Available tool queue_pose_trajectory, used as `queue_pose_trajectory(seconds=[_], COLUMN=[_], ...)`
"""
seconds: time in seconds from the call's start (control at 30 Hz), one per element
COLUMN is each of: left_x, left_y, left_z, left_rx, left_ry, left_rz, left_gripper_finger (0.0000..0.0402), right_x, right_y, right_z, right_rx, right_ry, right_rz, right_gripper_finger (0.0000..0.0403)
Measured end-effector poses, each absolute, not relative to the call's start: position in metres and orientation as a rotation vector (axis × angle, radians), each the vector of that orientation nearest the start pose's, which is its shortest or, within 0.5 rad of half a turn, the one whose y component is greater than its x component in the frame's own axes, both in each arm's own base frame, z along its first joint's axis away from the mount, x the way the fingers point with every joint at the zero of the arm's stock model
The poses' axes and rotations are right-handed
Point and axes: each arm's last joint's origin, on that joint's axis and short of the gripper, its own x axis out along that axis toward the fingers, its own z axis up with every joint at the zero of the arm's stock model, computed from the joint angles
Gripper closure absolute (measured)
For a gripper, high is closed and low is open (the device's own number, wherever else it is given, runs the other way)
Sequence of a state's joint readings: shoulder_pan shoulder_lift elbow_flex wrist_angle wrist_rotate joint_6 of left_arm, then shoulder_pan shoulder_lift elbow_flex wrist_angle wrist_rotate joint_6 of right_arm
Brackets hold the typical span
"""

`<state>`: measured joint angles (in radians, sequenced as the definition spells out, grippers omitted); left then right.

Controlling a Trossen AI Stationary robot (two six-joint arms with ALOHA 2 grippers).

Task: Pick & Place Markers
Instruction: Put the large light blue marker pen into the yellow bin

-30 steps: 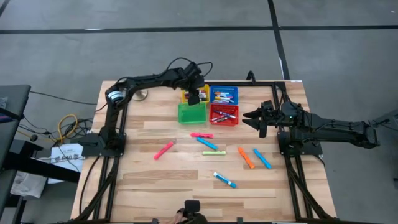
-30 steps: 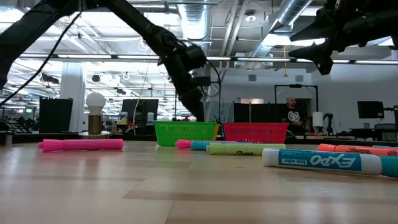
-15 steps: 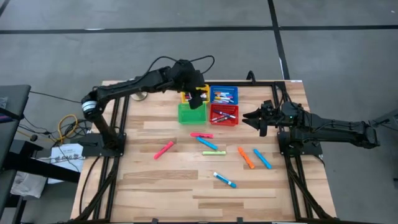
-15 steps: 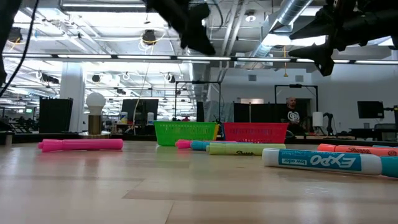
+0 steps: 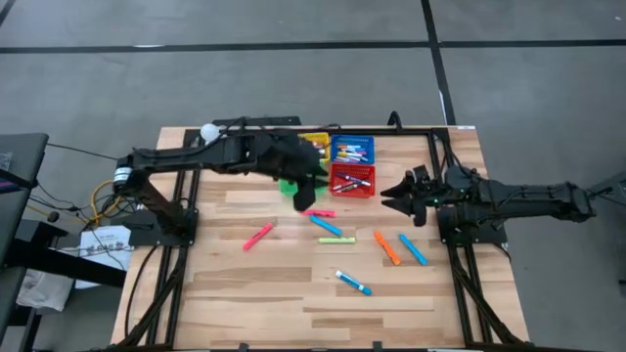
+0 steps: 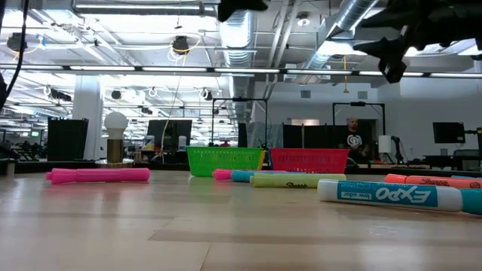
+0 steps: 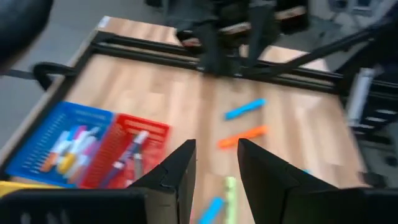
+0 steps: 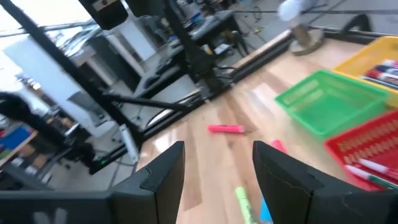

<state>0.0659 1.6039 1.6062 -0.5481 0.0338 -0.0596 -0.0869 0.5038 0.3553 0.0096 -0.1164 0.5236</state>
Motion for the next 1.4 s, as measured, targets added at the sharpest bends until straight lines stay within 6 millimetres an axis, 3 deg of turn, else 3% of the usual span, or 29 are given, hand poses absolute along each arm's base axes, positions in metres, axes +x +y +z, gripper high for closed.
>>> queue_pose_trajectory(seconds=[0.3, 0.47, 0.6, 0.87, 1.03, 1.2, 1.4], left_x=[0.335, 0.305, 0.276, 0.218, 0.195, 0.179, 0.16], left_y=[-0.031, -0.043, -0.055, -0.059, -0.052, -0.045, -0.04], left_z=[0.381, 0.367, 0.356, 0.32, 0.297, 0.272, 0.251], left_rx=[-0.121, -0.162, -0.179, -0.241, -0.242, -0.245, -0.244], left_ry=[0.563, 0.507, 0.403, 0.311, 0.306, 0.316, 0.314], left_rz=[-0.013, 0.133, 0.075, -0.014, -0.008, 0.003, 0.0], left_gripper_finger=[0.0284, 0.0284, 0.0284, 0.0284, 0.0284, 0.0284, 0.0284], right_x=[0.136, 0.135, 0.135, 0.138, 0.151, 0.173, 0.206], right_y=[0.01, 0.017, 0.02, 0.03, 0.042, 0.059, 0.081], right_z=[0.244, 0.245, 0.245, 0.249, 0.266, 0.285, 0.294], right_rx=[0.477, 0.46, 0.459, 0.45, 0.401, 0.356, 0.374], right_ry=[0.14, 0.143, 0.143, 0.116, 0.162, 0.325, 0.595], right_rz=[0.134, 0.179, 0.208, 0.283, 0.336, 0.361, 0.325], right_gripper_finger=[0.0225, 0.0225, 0.0225, 0.0225, 0.0225, 0.0225, 0.0227])
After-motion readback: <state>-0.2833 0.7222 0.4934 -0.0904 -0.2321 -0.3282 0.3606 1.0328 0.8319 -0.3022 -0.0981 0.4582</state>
